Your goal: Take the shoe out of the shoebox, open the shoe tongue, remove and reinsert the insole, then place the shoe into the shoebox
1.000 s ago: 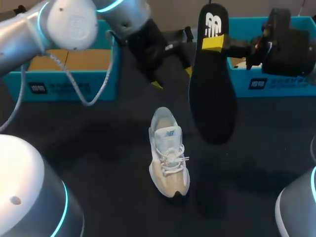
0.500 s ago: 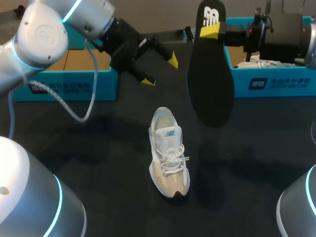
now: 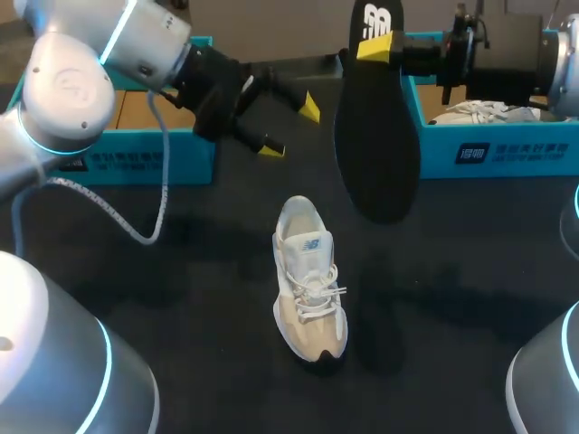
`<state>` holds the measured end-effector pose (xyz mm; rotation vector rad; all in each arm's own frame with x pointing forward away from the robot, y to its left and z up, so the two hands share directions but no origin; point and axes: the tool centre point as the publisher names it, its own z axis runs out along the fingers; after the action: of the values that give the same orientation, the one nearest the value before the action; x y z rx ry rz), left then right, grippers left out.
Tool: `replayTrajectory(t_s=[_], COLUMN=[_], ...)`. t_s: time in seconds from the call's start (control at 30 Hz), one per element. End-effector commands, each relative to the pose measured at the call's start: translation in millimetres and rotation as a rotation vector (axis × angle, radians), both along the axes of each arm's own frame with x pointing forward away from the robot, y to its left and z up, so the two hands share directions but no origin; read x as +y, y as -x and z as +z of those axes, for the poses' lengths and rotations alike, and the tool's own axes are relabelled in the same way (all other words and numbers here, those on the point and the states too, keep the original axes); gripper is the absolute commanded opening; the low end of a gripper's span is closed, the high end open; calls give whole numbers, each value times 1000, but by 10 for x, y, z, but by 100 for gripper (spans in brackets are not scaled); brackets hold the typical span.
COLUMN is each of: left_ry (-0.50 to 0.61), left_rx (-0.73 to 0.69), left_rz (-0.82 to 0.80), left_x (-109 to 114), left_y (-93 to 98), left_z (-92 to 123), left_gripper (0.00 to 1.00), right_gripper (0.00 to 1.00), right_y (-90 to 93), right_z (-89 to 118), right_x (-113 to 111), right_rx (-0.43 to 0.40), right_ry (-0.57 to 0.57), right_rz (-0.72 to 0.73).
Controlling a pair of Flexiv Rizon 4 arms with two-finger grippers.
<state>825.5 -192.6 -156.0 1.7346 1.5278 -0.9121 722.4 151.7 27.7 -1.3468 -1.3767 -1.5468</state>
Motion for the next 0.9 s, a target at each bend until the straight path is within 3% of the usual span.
replayTrajectory(t_s=[0.03, 0.23, 0.33, 0.7, 0.9], left_ry=[142, 284, 292, 350, 395], left_rx=[-62, -90, -158, -218, -217], left_rz=[49, 97, 73, 91, 108], left_x=[83, 185, 193, 225, 249], left_y=[101, 111, 155, 203, 199], left_z=[8, 159, 204, 472, 557], left_gripper=[100, 100, 100, 100, 100], right_gripper=[0, 0, 0, 0, 0], right_y=[-11, -11, -11, -169, -311], right_z=[-3, -3, -3, -130, -368], right_x=[42, 42, 42, 198, 329], right_rx=[2, 2, 2, 169, 279], right_ry=[2, 2, 2, -96, -97], right_rz=[-3, -3, -3, -33, -62])
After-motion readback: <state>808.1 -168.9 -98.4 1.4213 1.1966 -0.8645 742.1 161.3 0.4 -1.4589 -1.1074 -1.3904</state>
